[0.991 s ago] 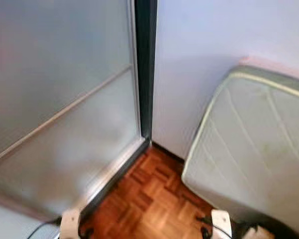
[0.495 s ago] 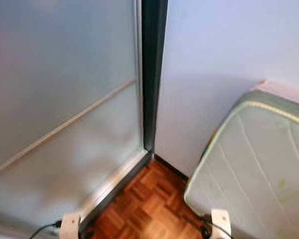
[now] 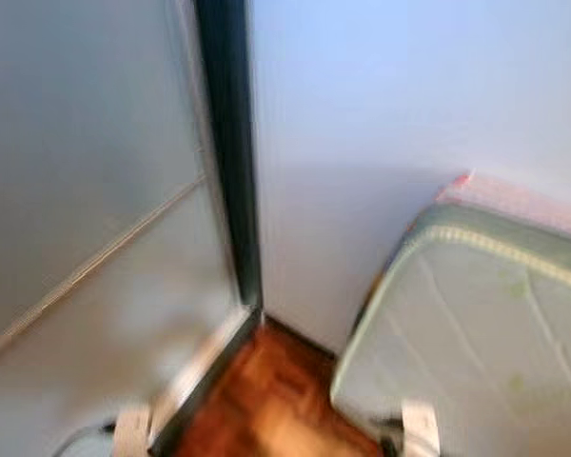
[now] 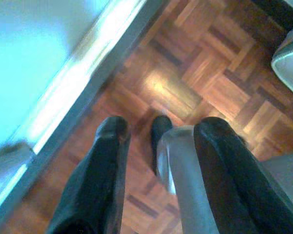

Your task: Clean up the room

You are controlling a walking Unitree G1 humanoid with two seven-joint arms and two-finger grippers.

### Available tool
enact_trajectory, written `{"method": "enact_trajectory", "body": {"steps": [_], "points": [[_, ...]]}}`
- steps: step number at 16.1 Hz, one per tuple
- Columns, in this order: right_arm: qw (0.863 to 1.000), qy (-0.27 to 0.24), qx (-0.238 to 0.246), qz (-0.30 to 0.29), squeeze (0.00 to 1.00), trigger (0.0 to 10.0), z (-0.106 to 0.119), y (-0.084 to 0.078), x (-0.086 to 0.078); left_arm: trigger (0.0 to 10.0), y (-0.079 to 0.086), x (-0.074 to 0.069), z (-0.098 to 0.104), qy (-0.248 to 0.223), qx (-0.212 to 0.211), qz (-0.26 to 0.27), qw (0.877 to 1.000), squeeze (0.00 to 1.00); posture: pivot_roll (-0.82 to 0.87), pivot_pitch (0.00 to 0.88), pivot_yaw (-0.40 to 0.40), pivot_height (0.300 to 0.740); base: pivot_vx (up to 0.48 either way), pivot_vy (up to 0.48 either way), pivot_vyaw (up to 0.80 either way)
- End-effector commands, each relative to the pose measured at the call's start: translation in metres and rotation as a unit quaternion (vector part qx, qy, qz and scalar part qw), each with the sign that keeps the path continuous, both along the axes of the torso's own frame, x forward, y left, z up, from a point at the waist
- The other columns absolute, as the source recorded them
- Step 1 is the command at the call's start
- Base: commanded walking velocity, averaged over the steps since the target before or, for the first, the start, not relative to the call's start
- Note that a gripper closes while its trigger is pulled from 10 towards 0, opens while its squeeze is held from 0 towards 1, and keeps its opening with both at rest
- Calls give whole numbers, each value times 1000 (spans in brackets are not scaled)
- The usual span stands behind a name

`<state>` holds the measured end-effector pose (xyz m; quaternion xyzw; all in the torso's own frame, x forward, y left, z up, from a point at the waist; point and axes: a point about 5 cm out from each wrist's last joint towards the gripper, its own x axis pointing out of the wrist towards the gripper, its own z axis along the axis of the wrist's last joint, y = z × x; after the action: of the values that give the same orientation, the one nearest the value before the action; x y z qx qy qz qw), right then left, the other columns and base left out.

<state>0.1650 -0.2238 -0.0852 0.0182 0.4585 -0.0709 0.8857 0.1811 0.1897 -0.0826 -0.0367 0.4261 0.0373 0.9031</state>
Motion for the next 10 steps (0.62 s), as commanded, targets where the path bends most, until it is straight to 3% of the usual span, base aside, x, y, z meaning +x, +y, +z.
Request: {"method": "enact_trajectory", "body": {"steps": [1, 6, 10], "points": [[1000, 14, -2, -13, 0, 10000, -2, -7, -8, 10000, -6, -5, -3, 9, -9, 3, 1000, 0, 51, 125, -8, 740, 0, 0, -756], [1000, 12, -3, -13, 0, 10000, -2, -7, -9, 10000, -7, -6, -4, 10, -10, 3, 1000, 0, 53, 114, -3, 740, 0, 0, -705], [1000, 3, 2, -13, 0, 10000, -2, -6, -8, 10000, -4, -7, -4, 13, -9, 2, 1000, 0, 50, 103, 1, 740, 0, 0, 0]]}}
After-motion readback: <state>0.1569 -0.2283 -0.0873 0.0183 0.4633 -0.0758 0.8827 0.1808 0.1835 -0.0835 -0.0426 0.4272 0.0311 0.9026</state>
